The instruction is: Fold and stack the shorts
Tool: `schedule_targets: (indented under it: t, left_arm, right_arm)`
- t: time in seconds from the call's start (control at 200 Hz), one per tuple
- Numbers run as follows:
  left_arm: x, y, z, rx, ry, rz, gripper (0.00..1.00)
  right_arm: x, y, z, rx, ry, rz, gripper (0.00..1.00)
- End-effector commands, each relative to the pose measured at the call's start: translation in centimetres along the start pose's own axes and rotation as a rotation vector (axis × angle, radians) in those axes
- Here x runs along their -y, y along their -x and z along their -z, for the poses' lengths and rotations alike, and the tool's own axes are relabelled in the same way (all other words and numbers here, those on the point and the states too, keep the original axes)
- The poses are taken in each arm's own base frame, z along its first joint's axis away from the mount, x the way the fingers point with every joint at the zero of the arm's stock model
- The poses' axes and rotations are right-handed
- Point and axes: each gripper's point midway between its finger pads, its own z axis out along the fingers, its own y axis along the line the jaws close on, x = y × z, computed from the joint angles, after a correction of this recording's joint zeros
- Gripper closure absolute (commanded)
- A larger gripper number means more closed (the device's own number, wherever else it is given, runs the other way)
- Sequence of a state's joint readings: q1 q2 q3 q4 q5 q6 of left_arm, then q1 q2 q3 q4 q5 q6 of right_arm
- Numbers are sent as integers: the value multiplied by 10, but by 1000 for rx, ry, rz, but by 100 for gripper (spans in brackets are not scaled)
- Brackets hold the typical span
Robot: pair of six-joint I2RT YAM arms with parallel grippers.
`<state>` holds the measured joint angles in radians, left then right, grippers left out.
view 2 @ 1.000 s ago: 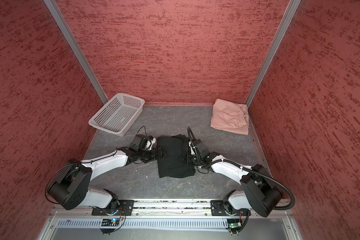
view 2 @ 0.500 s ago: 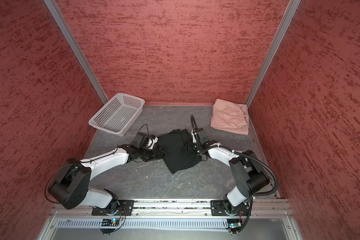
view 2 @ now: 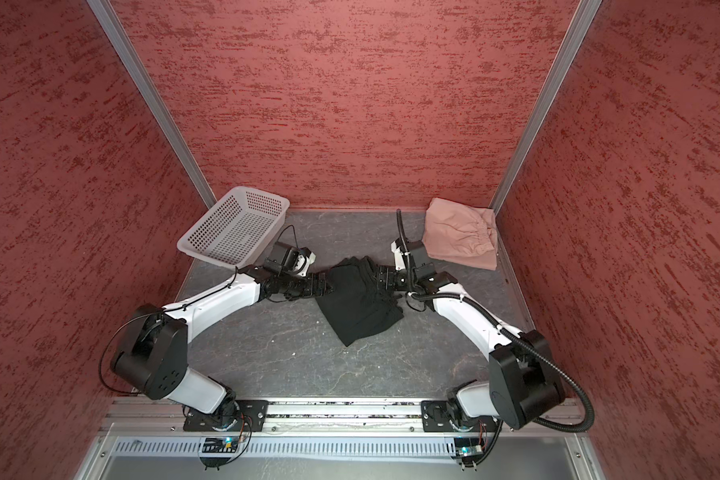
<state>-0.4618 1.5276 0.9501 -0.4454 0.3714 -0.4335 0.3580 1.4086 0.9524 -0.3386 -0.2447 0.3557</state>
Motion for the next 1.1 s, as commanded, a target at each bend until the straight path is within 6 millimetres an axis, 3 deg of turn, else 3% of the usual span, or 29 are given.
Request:
schedule_targets:
  t: [0.0,0.165,0.301,0.441,0.646,0.797,0.932,1.097]
  left_arm:
    - [-4,-30,3,-33,13,55,1]
    - [2,-44,-1,16,-103,73,1]
    - [10,-45,-6,15,-134,34,1]
    - [14,-46,-15,3,-132,-8,1]
    - [-6,-34,-28,-1,-73,13,1]
    - [-3,-14,-25,24,-92,-12,1]
    - [5,2,-30,29,-100,-53,1]
    - [0,20,-37,25,-111,-57,1]
  right_arm:
    - [23,-16,-16,-121,11,8,13]
    - [10,-24,-49,-177,210,66,3]
    - [33,-26,-68,-232,199,37,2]
    - [45,-15,-66,-192,223,6,1]
    - [39,-24,-84,-242,334,-34,1]
    - [42,-34,-95,-272,355,-60,1]
    - [34,-50,-87,-286,402,-95,2]
    - [1,-81,-54,-286,475,-132,2]
